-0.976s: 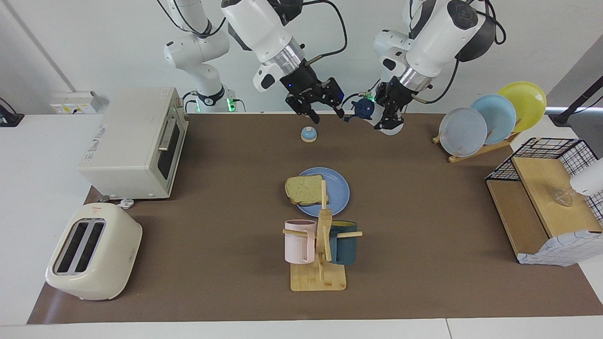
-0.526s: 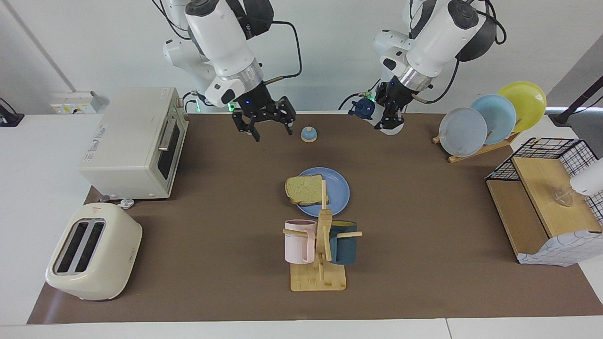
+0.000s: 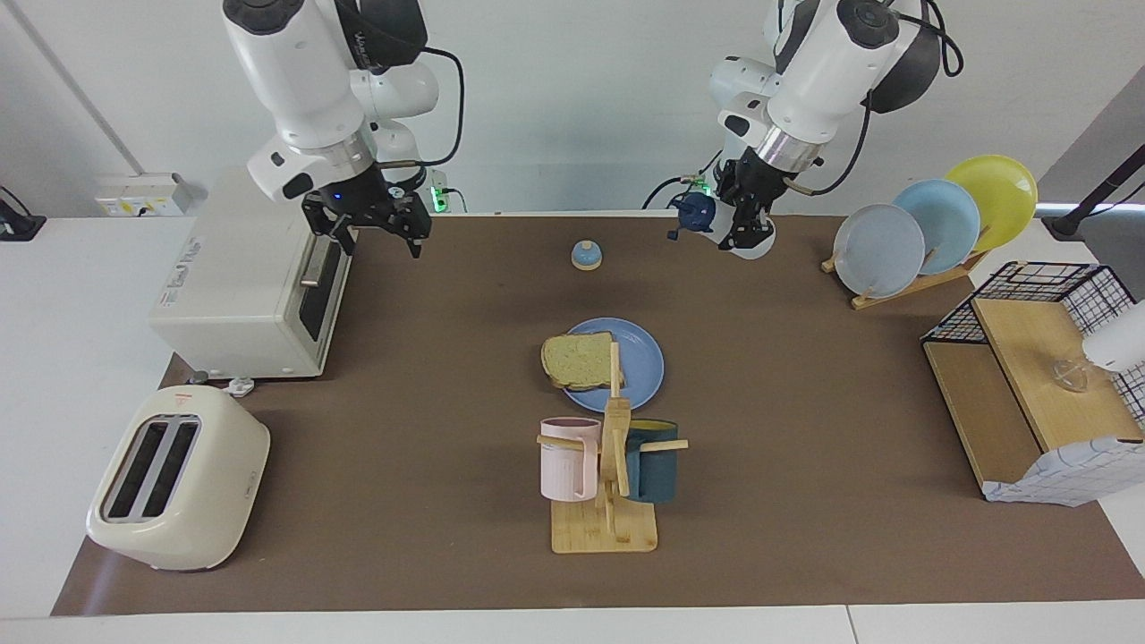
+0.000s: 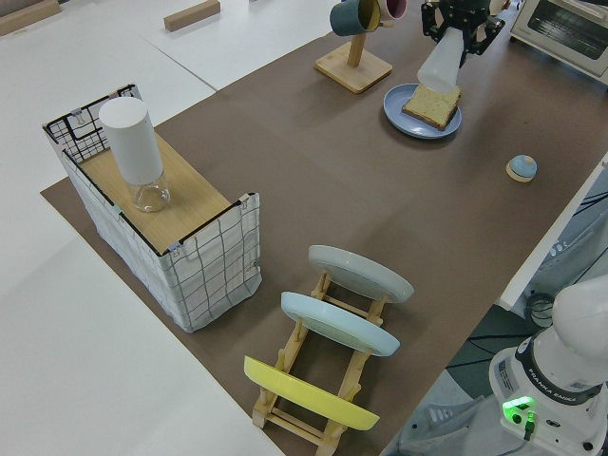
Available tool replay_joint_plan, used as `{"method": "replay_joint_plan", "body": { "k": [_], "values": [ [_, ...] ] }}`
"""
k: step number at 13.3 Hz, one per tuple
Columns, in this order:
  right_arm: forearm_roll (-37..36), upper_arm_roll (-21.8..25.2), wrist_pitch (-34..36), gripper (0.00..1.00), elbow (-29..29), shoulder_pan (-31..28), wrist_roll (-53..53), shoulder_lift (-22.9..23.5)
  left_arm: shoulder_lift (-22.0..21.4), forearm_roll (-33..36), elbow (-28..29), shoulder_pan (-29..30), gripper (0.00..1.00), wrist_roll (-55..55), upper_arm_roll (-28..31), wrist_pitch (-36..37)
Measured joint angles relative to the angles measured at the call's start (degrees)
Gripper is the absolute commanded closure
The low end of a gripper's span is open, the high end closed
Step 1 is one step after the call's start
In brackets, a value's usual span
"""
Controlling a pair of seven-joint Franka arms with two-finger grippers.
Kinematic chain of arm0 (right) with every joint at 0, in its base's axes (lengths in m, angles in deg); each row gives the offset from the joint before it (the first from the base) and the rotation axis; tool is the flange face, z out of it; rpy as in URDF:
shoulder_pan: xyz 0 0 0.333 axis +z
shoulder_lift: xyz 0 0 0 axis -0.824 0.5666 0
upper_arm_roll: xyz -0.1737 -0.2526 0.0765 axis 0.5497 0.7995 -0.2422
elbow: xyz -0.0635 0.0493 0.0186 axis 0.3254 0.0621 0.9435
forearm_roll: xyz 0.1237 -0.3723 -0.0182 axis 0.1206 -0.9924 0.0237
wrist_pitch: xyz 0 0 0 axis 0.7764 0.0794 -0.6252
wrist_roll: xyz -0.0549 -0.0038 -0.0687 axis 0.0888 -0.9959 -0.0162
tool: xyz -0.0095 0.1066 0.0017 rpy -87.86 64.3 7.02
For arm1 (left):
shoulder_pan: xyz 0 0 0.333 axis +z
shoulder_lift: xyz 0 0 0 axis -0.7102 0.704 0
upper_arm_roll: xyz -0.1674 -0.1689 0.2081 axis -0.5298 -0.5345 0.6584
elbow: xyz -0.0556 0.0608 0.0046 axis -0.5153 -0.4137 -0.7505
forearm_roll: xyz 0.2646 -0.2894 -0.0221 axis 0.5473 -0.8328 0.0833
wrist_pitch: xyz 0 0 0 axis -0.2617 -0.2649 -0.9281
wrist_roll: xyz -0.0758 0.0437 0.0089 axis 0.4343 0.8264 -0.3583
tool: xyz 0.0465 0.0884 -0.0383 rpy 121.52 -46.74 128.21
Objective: Put bread on plate and add seasoning
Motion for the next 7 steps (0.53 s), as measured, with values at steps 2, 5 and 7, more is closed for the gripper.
{"method": "replay_joint_plan", "body": {
  "k": [2, 5, 7],
  "values": [
    [-0.94, 1.29, 0.82, 0.0, 1.3, -0.17, 1.7, 0.35, 0.06, 2.84, 0.0, -0.02, 1.0, -1.64, -1.13, -0.64],
    [-1.42, 1.74, 1.62, 0.0, 2.32, -0.71, 4.17, 1.09, 1.75, 6.73, -0.11, -0.08, 1.0, -5.26, -3.94, -1.24],
    [-1.51, 1.93, 3.88, 0.0, 2.35, -1.91, 8.52, 1.12, 3.06, 8.97, -0.31, -0.12, 1.0, -6.65, -5.43, -1.79]
  ]
}}
